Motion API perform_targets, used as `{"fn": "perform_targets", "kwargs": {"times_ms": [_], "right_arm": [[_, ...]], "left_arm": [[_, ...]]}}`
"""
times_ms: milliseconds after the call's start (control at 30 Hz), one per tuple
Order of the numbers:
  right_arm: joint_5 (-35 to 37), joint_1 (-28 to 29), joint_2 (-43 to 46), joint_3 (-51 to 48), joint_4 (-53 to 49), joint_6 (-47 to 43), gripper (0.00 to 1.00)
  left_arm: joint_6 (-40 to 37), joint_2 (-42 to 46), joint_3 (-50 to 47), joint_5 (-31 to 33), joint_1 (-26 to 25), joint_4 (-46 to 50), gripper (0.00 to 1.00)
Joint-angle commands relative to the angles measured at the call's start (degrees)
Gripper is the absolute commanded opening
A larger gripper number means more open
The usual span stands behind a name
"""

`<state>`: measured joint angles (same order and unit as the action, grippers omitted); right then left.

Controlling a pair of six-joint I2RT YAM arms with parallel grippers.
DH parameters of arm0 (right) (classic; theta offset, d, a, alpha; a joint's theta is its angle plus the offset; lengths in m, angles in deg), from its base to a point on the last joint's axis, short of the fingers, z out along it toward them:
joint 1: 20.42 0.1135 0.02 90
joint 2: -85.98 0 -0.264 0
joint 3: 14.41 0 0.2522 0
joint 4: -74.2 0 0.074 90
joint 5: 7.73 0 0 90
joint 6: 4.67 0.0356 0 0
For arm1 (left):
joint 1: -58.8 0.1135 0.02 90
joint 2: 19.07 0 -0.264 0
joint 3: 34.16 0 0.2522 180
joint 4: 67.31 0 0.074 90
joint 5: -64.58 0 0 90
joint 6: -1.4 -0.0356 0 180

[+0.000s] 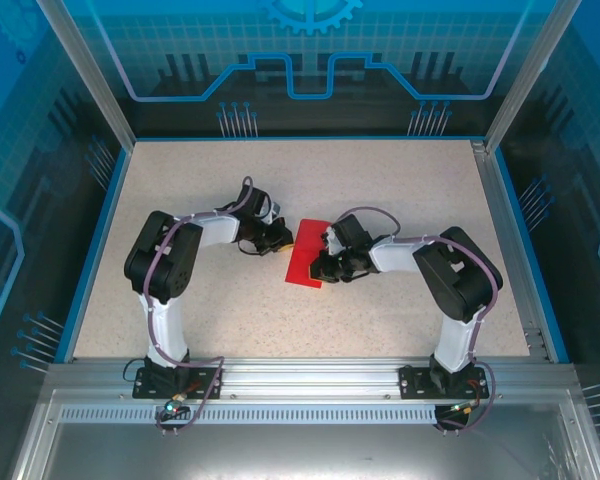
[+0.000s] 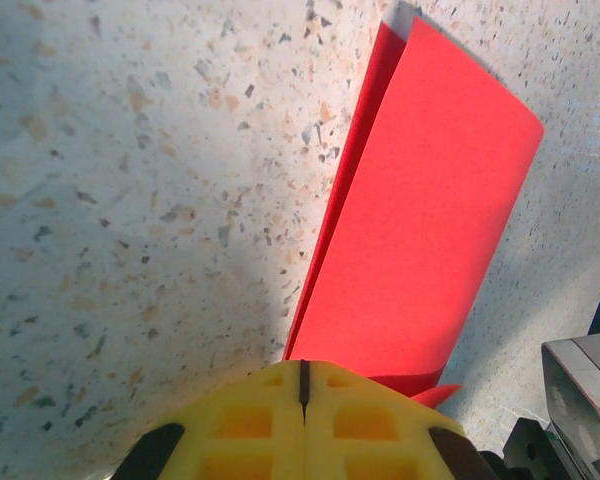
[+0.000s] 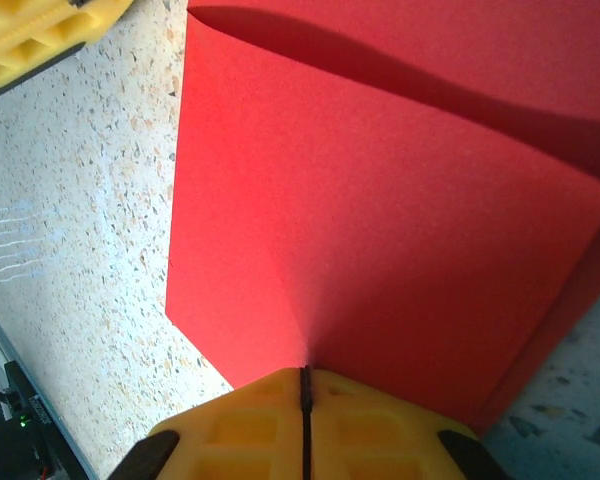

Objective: Fold a paper plane with a square sheet of paper (pick it up from the middle)
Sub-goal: Fold the triangle a second time at the center of the table.

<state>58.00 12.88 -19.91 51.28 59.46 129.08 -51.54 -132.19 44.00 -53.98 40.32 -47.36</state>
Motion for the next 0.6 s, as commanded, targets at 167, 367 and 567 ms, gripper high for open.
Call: {"fn": "perform_targets", "kwargs": {"times_ms": [167, 367, 567], "right_arm": [[0.98, -0.7, -2.05, 0.02, -4.83, 0.31, 0.09], [1.12, -0.78, -1.39, 0.27, -4.22, 1.05, 0.09], [0.28, -0.69, -0.44, 1.58, -3.15, 2.04, 0.1]], "left_arm": [[-0.2, 7.88, -3.68, -3.55, -1.07, 0.26, 0.07], [0.26, 6.0, -5.23, -5.92, -4.46, -1.79, 0.07], [-1.19, 1.5, -3.63, -3.43, -4.65, -0.03, 0.06]]}}
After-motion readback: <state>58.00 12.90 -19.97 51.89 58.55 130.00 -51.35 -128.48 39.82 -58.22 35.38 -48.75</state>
